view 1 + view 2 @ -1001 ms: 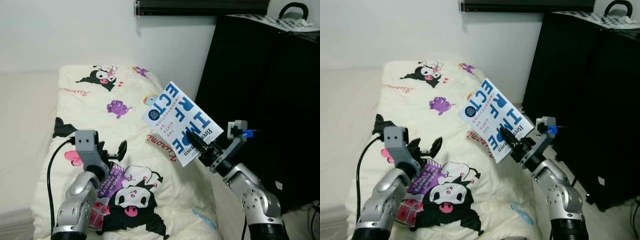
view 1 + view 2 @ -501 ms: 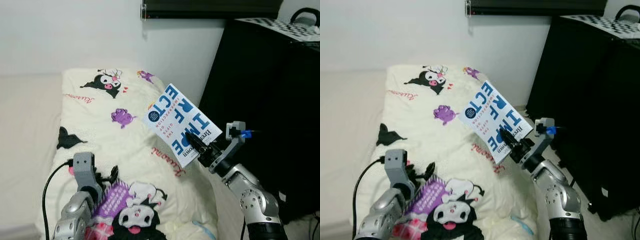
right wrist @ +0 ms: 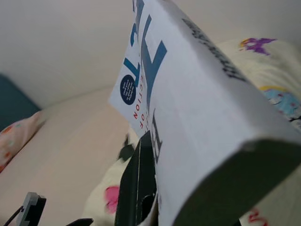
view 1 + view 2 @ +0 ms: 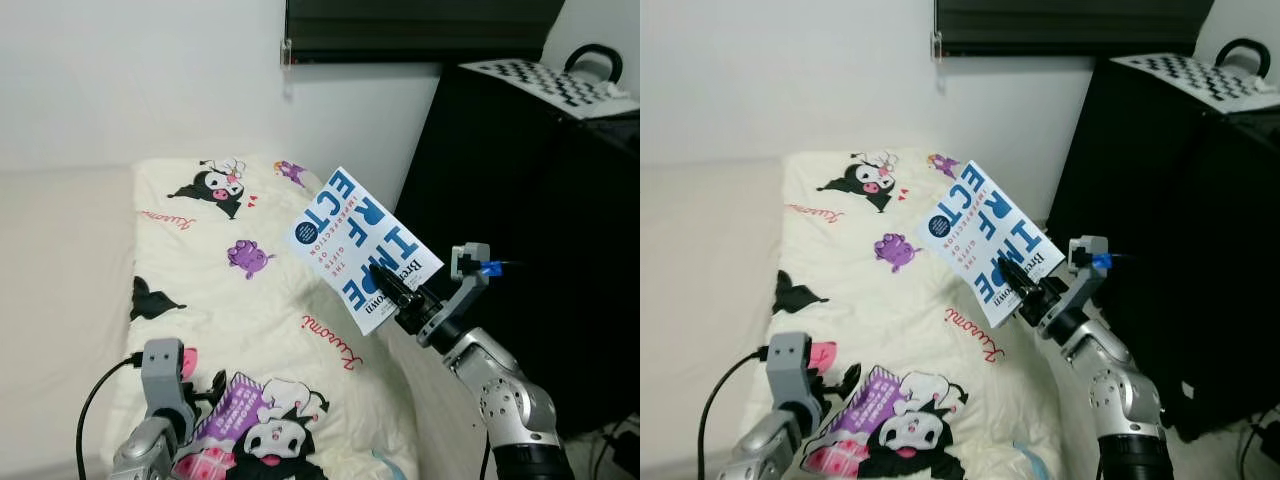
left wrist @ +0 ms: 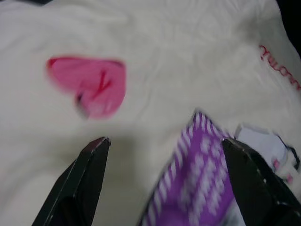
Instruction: Clean up the room
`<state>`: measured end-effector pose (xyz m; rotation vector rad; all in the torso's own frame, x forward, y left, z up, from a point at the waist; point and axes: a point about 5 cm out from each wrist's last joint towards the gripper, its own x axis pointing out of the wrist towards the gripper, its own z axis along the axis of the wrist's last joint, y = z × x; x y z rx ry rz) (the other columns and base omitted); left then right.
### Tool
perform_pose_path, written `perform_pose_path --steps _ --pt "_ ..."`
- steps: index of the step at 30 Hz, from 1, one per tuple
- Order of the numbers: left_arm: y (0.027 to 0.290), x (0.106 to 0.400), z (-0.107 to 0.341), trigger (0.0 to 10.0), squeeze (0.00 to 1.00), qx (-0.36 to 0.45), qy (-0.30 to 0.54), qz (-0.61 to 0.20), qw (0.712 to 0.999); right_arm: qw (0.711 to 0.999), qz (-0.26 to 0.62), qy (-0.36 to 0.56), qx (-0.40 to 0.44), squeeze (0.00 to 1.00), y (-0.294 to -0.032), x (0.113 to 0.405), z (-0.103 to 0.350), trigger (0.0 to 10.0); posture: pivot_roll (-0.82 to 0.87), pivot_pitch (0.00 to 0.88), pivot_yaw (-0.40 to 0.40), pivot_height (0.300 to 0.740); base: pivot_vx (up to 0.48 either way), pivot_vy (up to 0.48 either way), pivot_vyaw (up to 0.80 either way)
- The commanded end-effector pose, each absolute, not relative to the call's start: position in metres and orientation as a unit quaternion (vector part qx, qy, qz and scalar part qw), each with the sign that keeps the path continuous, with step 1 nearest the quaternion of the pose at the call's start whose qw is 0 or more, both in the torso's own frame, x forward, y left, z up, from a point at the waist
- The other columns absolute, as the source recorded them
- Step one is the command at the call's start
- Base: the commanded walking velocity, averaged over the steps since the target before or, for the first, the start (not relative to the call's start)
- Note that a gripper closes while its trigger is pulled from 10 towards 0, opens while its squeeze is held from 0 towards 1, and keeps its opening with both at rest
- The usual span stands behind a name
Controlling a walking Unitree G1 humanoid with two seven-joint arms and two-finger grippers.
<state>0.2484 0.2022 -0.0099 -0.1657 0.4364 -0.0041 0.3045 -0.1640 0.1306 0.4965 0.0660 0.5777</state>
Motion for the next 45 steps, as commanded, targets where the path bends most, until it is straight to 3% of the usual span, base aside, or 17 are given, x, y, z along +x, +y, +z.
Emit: perform_pose_path --steps 1,10,17,25,30,36,45 --pt "0.207 0.235 -0.023 10.0 0.0 -0.068 0.245 0.002 0.967 0.931 0.28 0.04 0.233 0.0 -0.166 0.302 0.122 10.0 0.0 0.0 -0.107 0.677 0.0 0.0 0.0" --pt "0.213 0.211 -0.047 10.0 0.0 -0.057 0.301 0.013 0.952 0.935 0.236 0.116 0.24 0.0 -0.18 0.292 0.074 10.0 0.01 0.0 -0.111 0.697 0.0 0.0 0.0" --pt "0.22 0.176 -0.073 10.0 0.0 -0.034 0.383 0.028 0.923 0.934 0.16 0.21 0.241 0.0 -0.195 0.265 0.017 10.0 0.01 0.0 -0.106 0.722 0.0 0.0 0.0" --pt "0.215 0.167 -0.081 10.0 0.0 -0.038 0.41 0.031 0.911 0.931 0.075 0.287 0.212 0.0 -0.208 0.24 -0.025 10.0 0.02 0.0 -0.088 0.74 0.0 0.0 0.0" --pt "0.209 0.165 -0.084 10.0 0.0 -0.045 0.423 0.03 0.904 0.921 0.021 0.342 0.186 0.0 -0.216 0.219 -0.047 10.0 0.03 0.0 -0.093 0.74 0.0 0.0 0.0" --pt "0.202 0.154 -0.092 10.0 0.0 -0.061 0.455 0.031 0.888 0.879 -0.083 0.43 0.19 0.0 -0.229 0.165 -0.081 10.0 0.04 0.0 -0.09 0.74 0.0 0.0 0.0" --pt "0.204 0.154 -0.092 10.0 0.0 -0.052 0.457 0.017 0.888 0.865 -0.105 0.46 0.172 0.0 -0.226 0.148 -0.09 10.0 0.04 0.0 -0.087 0.74 0.0 0.0 0.0"
